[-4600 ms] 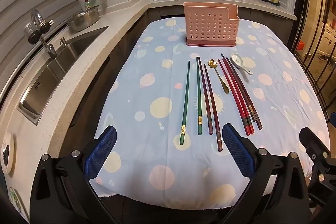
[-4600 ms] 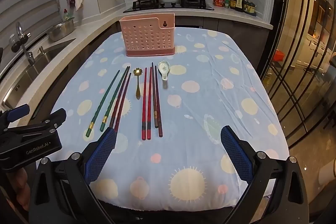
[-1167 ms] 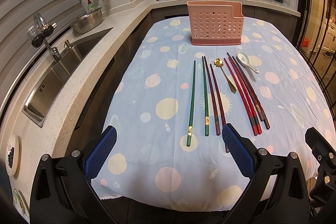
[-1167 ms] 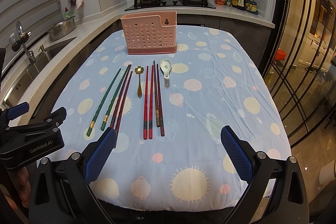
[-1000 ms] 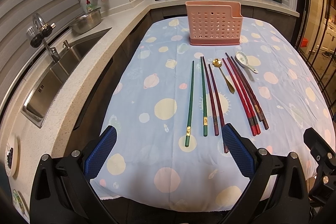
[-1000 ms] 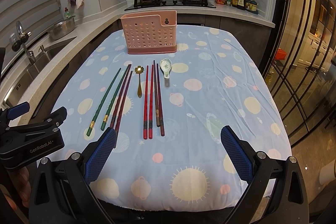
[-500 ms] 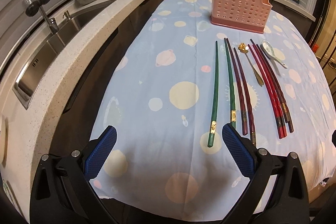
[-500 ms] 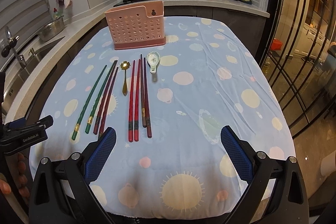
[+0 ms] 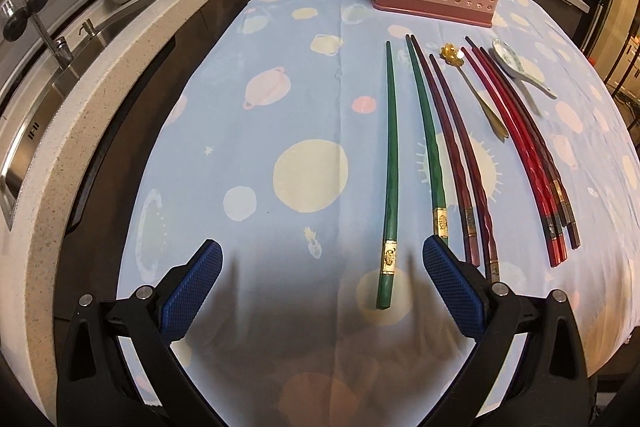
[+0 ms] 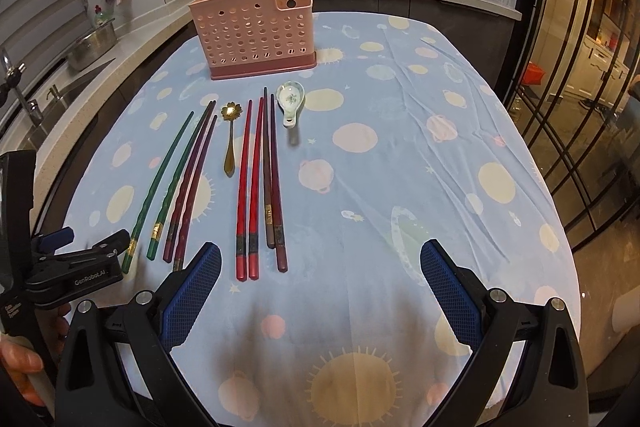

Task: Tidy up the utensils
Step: 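Close the left tool on a green chopstick while the right tool grasps the white ceramic spoon, then lift the green chopstick with the left tool while the right tool lifts the white spoon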

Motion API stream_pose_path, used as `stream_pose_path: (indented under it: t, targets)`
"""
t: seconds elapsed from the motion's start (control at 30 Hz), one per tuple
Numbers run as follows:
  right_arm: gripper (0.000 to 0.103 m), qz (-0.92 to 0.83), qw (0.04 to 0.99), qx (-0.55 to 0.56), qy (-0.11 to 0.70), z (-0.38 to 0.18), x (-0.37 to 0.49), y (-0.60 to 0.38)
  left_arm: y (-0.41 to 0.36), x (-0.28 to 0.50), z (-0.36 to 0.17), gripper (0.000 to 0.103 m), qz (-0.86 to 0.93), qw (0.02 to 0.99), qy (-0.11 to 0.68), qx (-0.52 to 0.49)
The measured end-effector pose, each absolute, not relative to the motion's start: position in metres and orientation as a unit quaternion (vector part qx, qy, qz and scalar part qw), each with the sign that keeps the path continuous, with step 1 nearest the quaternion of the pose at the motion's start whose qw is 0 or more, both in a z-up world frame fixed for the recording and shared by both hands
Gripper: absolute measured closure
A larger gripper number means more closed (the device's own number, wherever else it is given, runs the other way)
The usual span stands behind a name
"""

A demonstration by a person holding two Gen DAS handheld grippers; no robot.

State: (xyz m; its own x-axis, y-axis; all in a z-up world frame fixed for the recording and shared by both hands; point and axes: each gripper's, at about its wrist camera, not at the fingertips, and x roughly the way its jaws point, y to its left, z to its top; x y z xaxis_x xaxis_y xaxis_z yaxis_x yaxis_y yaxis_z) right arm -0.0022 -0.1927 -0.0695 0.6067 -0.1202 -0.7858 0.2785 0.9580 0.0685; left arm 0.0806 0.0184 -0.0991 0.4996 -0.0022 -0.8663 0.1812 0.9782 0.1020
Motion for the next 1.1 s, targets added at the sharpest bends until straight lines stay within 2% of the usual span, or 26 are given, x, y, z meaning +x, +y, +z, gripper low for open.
stream_pose_path:
  t: [0.13,0.23,0.3,0.4,0.5,0.57,0.67,0.73,0.83,0.9,1.1]
  targets:
    - [0.007,-0.108,0.890,0.094,0.434,-0.073,0.005,-0.192,0.018,0.085,-0.106,0.012,-0.057,0.857,0.506,0.087]
    - [0.007,-0.103,0.889,0.096,0.436,-0.076,0.012,-0.191,0.020,0.088,-0.113,0.021,-0.063,0.850,0.517,0.076]
    - [0.007,-0.098,0.889,0.099,0.436,-0.078,0.016,-0.191,0.022,0.090,-0.117,0.031,-0.071,0.844,0.527,0.068]
    - [0.007,-0.095,0.888,0.105,0.438,-0.082,0.024,-0.194,0.023,0.090,-0.117,0.038,-0.078,0.846,0.525,0.060]
    - [0.008,-0.100,0.888,0.111,0.435,-0.083,0.036,-0.200,0.024,0.089,-0.115,0.053,-0.088,0.847,0.521,0.058]
    - [0.011,-0.099,0.891,0.114,0.428,-0.081,0.047,-0.205,0.025,0.090,-0.113,0.069,-0.094,0.847,0.520,0.053]
    - [0.021,-0.090,0.896,0.120,0.418,-0.078,0.068,-0.210,0.028,0.091,-0.113,0.082,-0.105,0.846,0.522,0.041]
    - [0.028,-0.080,0.896,0.129,0.416,-0.078,0.086,-0.215,0.028,0.092,-0.113,0.087,-0.110,0.845,0.523,0.037]
    - [0.046,-0.065,0.894,0.149,0.418,-0.081,0.113,-0.221,0.027,0.092,-0.113,0.090,-0.115,0.843,0.524,0.034]
    - [0.061,-0.056,0.891,0.162,0.420,-0.085,0.129,-0.225,0.026,0.093,-0.114,0.090,-0.117,0.843,0.523,0.037]
    - [0.088,-0.045,0.876,0.198,0.438,-0.104,0.163,-0.232,0.025,0.095,-0.115,0.090,-0.119,0.844,0.522,0.037]
